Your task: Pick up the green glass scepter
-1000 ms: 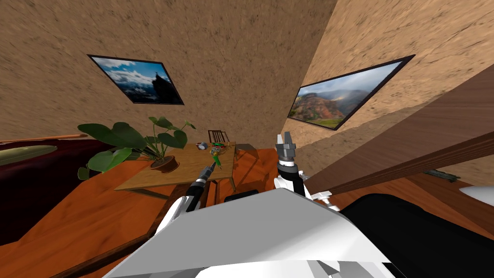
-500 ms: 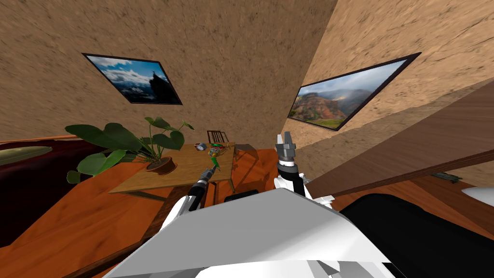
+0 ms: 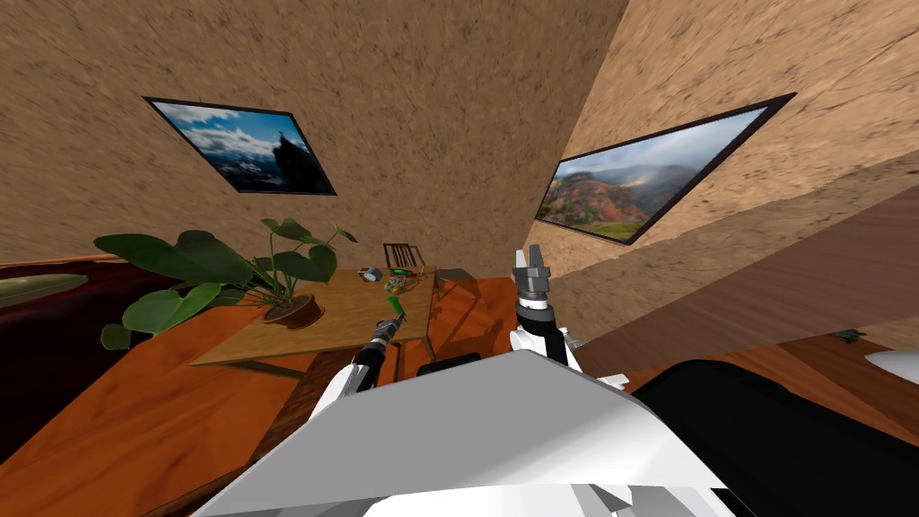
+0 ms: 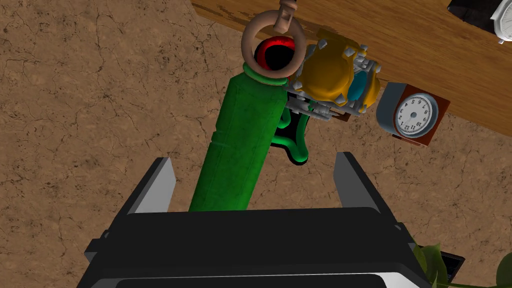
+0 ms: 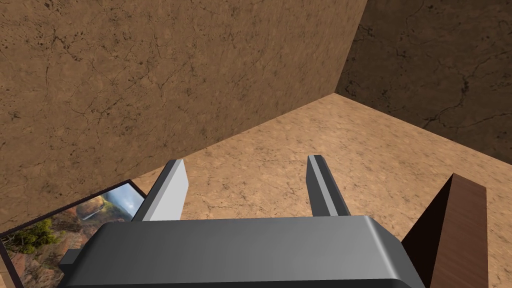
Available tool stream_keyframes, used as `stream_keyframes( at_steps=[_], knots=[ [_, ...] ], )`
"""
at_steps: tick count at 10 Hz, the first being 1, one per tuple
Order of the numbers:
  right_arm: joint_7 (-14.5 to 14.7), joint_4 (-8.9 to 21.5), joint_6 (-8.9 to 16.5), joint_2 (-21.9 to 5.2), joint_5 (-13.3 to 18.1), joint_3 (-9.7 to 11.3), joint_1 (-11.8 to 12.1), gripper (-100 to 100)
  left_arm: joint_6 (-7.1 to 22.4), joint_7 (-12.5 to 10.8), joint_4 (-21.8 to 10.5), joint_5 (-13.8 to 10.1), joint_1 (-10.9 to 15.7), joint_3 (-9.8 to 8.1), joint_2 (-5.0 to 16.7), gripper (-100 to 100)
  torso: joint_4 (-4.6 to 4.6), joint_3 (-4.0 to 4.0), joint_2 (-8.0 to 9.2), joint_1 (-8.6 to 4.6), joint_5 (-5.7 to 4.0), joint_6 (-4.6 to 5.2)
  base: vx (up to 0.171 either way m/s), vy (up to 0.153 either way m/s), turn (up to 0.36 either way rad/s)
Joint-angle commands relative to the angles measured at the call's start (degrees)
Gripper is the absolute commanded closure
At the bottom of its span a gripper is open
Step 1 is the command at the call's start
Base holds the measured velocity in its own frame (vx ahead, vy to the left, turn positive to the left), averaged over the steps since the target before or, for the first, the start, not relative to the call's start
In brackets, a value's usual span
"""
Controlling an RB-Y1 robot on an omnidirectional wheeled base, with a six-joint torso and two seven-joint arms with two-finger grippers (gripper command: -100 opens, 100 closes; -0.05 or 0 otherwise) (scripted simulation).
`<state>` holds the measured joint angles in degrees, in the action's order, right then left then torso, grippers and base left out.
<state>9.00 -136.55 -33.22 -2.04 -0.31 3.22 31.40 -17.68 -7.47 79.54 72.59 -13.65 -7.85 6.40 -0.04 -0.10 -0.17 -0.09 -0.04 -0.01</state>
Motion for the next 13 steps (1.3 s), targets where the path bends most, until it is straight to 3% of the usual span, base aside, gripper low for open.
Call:
stream_keyframes(
  at_steps=[1, 3, 5, 6, 7, 8, 9, 10, 11, 13],
  knots=[
    [0.0, 0.0, 0.0, 0.0, 0.0, 0.0, 0.0, 0, 0.1, 0.3, -1.7, 2.1, 0.5, -0.52, -0.9, -100, 0.0, 0.0, 0.0, 0.0, 0.0, 0.0, 0.04, -0.017, 0.001],
    [0.0, 0.0, 0.0, 0.0, 0.0, 0.0, 0.0, 0, 0.4, 0.2, -3.6, 4.5, 1.2, -1.05, -2.2, -100, 0.01, 0.02, 0.04, 0.04, 0.01, 0.0, 0.04, -0.012, 0.002],
    [0.0, 0.0, 0.0, 0.0, 0.0, 0.0, 0.0, 0, 0.4, 0.0, -3.5, 4.7, 1.1, -1.02, -2.2, -100, 0.0, -0.01, -0.02, 0.1, 0.02, 0.0, 0.041, 0.003, 0.003],
    [0.0, 0.0, 0.0, 0.0, 0.0, 0.0, 0.0, 0, 0.5, -0.1, -3.5, 4.8, 1.1, -0.99, -2.2, 0, 0.01, 0.03, 0.06, 0.11, 0.02, -0.01, 0.0, 0.0, 0.0],
    [0.0, 0.0, 0.0, 0.0, 0.0, 0.0, 0.0, 0, 1.7, 2.8, -4.6, 1.9, 2.3, 0.56, -2.6, -100, 0.03, 0.08, 0.14, 0.11, 0.02, 0.0, 0.002, 0.029, 0.109],
    [0.0, 0.0, 0.0, 0.0, 0.0, 0.0, 0.0, 0, 1.7, 3.4, -4.6, 1.3, 2.3, 0.56, -2.6, -100, 0.03, 0.09, 0.16, 0.19, 0.04, -0.02, 0.0, 0.031, 0.033],
    [0.0, 0.0, 0.0, 0.0, 0.0, 0.0, 0.0, 0, 2.8, 5.7, -5.8, -0.9, 3.5, 2.12, -2.9, -100, 0.04, 0.1, 0.17, 0.21, 0.04, 0.0, -0.004, 0.052, 0.075],
    [0.0, 0.0, 0.0, 0.0, 0.0, 0.0, 0.0, 0, 2.8, 6.8, -5.8, -2.1, 3.5, 2.12, -2.9, -100, 0.04, 0.11, 0.19, 0.28, 0.05, -0.01, -0.004, 0.042, 0.031],
    [0.0, 0.0, 0.0, 0.0, 0.0, 0.0, 0.0, 0, 4.0, 8.3, -6.9, -3.9, 4.7, 3.67, -3.2, -100, 0.04, 0.11, 0.19, 0.27, 0.06, 0.0, -0.007, 0.038, 0.084],
    [0.0, 0.0, 0.0, 0.0, 0.0, 0.0, 0.0, 0, 4.0, 10.4, -6.9, -5.5, 4.7, 3.67, -3.2, -100, 0.04, 0.11, 0.2, 0.23, 0.05, 0.0, -0.003, 0.024, 0.014]
  ],
)
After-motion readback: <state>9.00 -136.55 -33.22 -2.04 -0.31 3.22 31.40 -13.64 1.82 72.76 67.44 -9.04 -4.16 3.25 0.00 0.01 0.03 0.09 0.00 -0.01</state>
